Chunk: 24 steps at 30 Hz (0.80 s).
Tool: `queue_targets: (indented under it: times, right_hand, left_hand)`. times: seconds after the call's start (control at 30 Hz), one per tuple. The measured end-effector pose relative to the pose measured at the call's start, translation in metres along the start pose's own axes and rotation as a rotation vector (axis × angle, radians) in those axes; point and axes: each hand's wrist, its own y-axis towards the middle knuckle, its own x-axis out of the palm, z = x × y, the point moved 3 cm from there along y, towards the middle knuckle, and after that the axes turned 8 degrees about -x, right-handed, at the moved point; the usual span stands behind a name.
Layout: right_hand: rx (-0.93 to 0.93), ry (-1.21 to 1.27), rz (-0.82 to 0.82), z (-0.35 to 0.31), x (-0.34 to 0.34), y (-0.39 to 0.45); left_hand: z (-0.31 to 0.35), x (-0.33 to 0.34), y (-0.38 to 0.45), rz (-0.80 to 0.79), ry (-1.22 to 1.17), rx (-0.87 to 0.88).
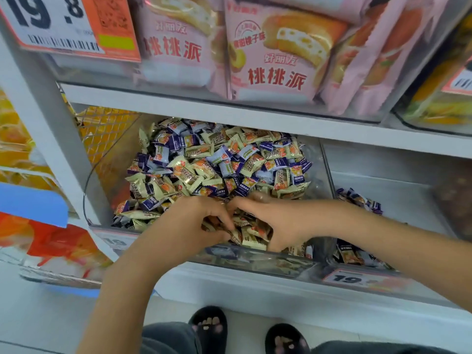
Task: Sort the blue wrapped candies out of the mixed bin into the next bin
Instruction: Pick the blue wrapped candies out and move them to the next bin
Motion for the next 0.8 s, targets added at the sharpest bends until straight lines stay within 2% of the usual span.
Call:
queue_targets:
  times: [0.1,0.23,0.3,0.4,0.53,0.57,0.63,0.7,0.8]
  right_hand:
    - [-0.013,-0.037,0.044,0.001,-0.005,-0.001]
    - [0.027,-0.221,0.23,0.024,-0.047,-0.003]
    - [0.068,-0.204,0.171,0.037,-0.059,-0.006]
    - [0.061,-0.007,0.125,0.039,-0.062,-0.014]
    - [-0.09,-0.094,0.421,0.013,-0.064,-0.031]
    - [-0.168,-0.115,0.402,0.002,-0.057,-0.032]
    - [-0.276,-0.117,0.2,-0.014,-0.031,-0.025]
    - [-0.287,-0.155,0.052,-0.012,-0.007,-0.018]
    - [-0.233,-0.31,-0.004,0.003,-0.004,-0.023]
  left_hand:
    - [0.0,0.0,0.001,-0.002,0.001,-0.014]
    - [0.001,0.0,0.0,-0.006,-0.001,-0.01]
    - [0.001,-0.001,0.0,-0.007,-0.006,-0.008]
    - [0.0,-0.002,0.001,-0.012,0.002,-0.024]
    - [0.0,-0.002,0.002,-0.012,0.001,-0.02]
    - [-0.001,-0.002,0.002,-0.01,-0.001,-0.017]
    - [-0.003,-0.004,0.002,0.001,0.002,-0.005]
    - [-0.006,-0.006,0.002,0.014,0.002,-0.001]
    - [-0.008,-0.007,0.0,0.013,-0.002,0.005]
